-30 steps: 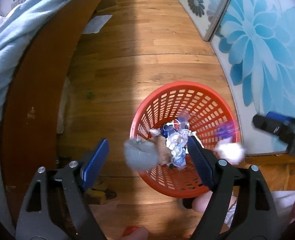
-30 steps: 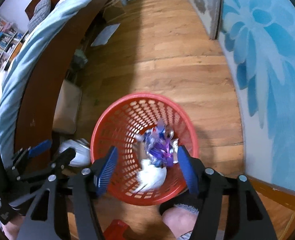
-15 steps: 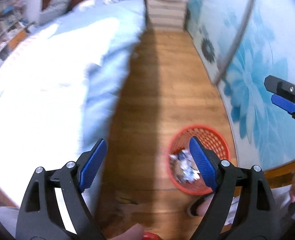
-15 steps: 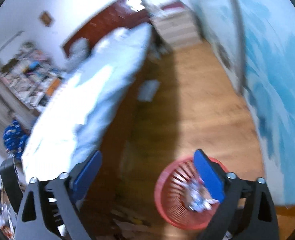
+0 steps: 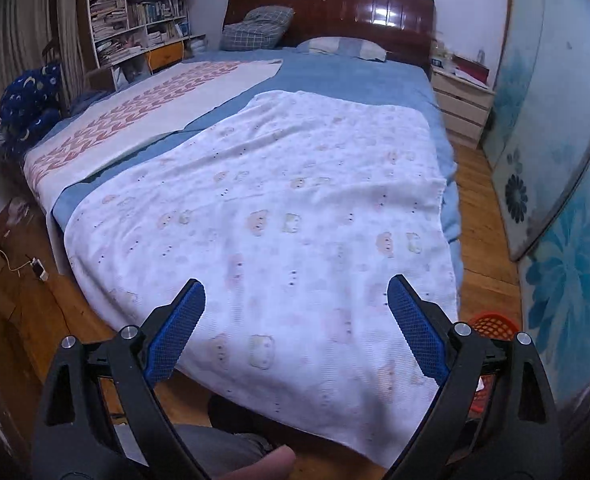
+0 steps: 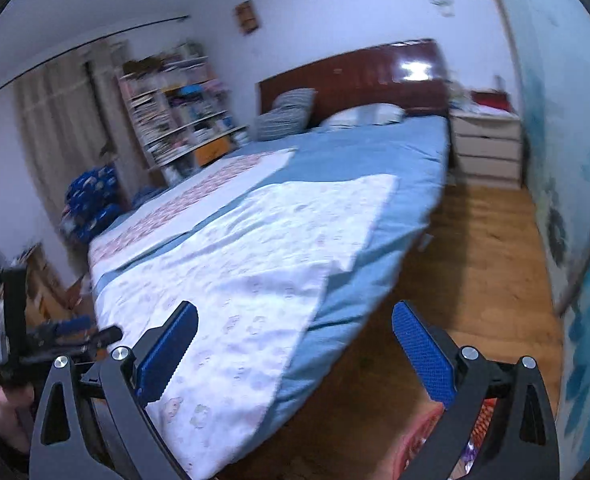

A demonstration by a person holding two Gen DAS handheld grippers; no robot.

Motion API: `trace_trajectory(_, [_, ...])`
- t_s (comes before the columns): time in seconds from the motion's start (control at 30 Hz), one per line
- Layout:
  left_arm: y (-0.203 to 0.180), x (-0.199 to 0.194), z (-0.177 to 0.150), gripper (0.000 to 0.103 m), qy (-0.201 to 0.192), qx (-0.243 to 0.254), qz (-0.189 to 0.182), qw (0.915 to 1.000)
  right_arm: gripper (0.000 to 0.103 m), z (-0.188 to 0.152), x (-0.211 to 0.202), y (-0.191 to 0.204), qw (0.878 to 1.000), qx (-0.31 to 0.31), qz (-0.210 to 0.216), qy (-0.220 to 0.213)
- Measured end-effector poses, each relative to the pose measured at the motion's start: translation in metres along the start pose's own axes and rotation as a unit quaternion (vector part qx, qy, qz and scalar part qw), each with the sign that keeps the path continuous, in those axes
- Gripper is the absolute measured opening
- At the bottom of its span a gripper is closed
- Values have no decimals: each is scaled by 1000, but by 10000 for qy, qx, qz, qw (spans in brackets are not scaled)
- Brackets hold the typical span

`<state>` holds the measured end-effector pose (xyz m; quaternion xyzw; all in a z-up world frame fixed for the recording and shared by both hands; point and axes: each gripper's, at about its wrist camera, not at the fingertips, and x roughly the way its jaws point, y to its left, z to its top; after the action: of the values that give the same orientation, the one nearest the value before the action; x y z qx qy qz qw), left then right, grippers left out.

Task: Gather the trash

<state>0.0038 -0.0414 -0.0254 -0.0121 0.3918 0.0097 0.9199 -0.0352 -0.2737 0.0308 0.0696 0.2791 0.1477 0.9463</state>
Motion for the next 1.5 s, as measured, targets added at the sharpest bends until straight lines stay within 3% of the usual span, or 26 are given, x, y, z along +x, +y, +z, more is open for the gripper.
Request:
trace_trajectory(0.1, [5,7,1,92,-69,-7,16,10000,96,-9,16,14,9998,-151,27,95])
trace_trajectory(0.2, [3,21,-2,92,80,-9,50,10000,96,-7,44,16,9979,334,305,463])
trace_trajectory(0.37, [18,22,-2,92,66,-190,139,9997,96,-3,72,32,9980,-79,312,543])
trace_trajectory(0.6, [23,21,-5,92,54,-155,153,9997,96,-1,99,47,9965,7,435,718])
trace_trajectory(0.87, [33,17,-10,92,19,-195,211,9996,96,-9,104,67,9950,-164,498,846])
trace_trajectory(1.5, [35,20,-9,92,87,-155,189,9997,96,-11,102,66,9944,-185,473,924])
